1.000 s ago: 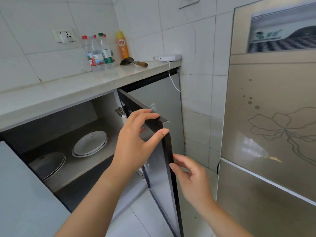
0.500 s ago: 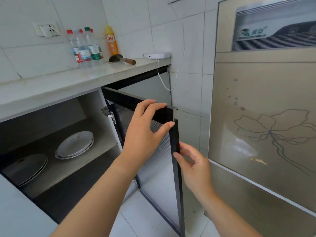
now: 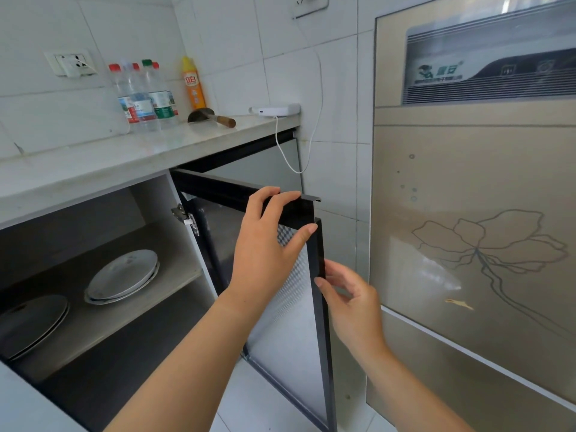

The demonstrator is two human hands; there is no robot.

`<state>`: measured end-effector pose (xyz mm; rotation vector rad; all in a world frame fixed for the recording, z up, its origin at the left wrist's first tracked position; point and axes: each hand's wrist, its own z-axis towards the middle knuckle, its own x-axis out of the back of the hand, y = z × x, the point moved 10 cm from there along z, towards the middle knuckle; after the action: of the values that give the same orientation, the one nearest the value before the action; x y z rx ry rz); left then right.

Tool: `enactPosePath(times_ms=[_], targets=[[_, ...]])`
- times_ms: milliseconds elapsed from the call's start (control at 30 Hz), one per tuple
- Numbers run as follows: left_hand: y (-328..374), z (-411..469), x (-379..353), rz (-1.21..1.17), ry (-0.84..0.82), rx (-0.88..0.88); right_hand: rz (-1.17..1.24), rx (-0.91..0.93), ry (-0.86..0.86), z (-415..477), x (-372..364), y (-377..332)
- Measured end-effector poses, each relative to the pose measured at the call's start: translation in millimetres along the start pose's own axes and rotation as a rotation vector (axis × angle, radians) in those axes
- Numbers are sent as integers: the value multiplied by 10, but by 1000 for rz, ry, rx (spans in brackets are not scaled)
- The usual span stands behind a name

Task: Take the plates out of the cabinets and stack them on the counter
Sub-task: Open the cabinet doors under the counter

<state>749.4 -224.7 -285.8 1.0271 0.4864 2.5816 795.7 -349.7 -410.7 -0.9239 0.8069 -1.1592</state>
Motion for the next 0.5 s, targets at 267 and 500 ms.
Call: enactPosePath(times_ms=[267, 500], targets=[[-1, -97, 42, -1, -112, -54, 5, 3, 15, -137, 17, -74], [-241, -341, 230, -6, -180, -20, 25, 74, 36, -303, -80, -320]])
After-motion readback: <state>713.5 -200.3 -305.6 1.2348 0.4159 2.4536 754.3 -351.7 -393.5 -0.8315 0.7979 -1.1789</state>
